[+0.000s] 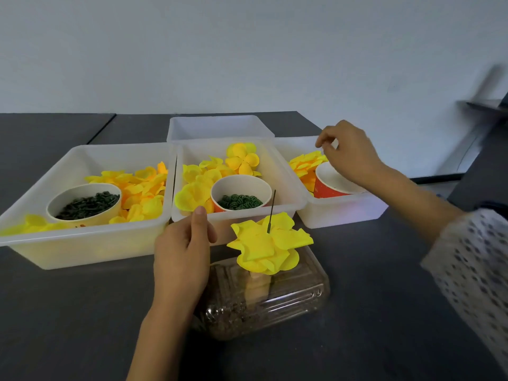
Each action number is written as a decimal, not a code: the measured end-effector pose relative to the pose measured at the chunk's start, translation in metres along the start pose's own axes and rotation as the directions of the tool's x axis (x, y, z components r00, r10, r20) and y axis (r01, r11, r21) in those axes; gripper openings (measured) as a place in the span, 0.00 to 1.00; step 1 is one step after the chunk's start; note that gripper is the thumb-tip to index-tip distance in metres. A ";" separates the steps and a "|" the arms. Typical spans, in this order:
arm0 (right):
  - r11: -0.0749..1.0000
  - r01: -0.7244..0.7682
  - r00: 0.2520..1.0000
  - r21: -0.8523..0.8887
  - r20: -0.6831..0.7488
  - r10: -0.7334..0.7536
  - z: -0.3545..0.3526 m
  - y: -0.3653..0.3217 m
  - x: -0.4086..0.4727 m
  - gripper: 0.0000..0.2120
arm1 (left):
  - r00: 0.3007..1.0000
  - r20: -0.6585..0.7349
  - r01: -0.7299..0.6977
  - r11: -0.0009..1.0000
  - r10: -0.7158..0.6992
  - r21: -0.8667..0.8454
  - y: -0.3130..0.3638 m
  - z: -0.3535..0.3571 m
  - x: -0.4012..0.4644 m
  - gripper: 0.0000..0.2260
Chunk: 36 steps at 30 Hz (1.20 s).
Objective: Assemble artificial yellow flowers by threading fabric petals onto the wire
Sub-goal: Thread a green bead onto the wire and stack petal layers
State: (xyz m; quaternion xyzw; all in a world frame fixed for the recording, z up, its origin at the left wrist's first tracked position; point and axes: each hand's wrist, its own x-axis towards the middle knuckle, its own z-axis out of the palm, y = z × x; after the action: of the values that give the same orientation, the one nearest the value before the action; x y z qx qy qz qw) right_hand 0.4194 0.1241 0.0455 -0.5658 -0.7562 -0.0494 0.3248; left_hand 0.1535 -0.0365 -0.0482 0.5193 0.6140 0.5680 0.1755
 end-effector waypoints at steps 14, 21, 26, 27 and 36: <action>0.932 -0.029 0.974 -0.360 0.201 0.108 0.051 0.033 0.060 0.10 | 1.000 0.020 -0.009 0.997 0.007 0.074 -0.006 0.001 -0.001 0.22; 0.994 -0.094 0.995 0.048 0.030 0.092 0.006 0.020 0.069 0.15 | 1.000 0.017 -0.003 0.997 0.002 0.078 -0.006 0.001 -0.001 0.19; 0.762 -0.256 0.963 0.595 0.225 0.148 -0.029 -0.013 0.038 0.17 | 1.000 -0.013 -0.005 1.000 0.005 0.025 0.001 -0.001 0.003 0.17; 0.685 -0.310 0.944 0.659 0.299 0.140 -0.035 -0.021 0.028 0.18 | 1.000 -0.026 -0.008 1.000 0.008 -0.001 0.004 -0.003 0.005 0.16; 0.391 -0.543 0.782 0.743 0.617 -0.089 -0.062 -0.068 -0.056 0.22 | 0.988 0.091 -0.103 0.974 0.123 -0.202 0.056 -0.020 0.013 0.20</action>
State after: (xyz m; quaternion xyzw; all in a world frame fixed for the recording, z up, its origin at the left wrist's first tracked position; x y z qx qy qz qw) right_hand 0.3944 0.0264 0.0837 -0.3928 -0.6298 0.5791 0.3371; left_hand 0.1569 -0.0464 0.0123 0.5621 0.5144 0.6074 0.2249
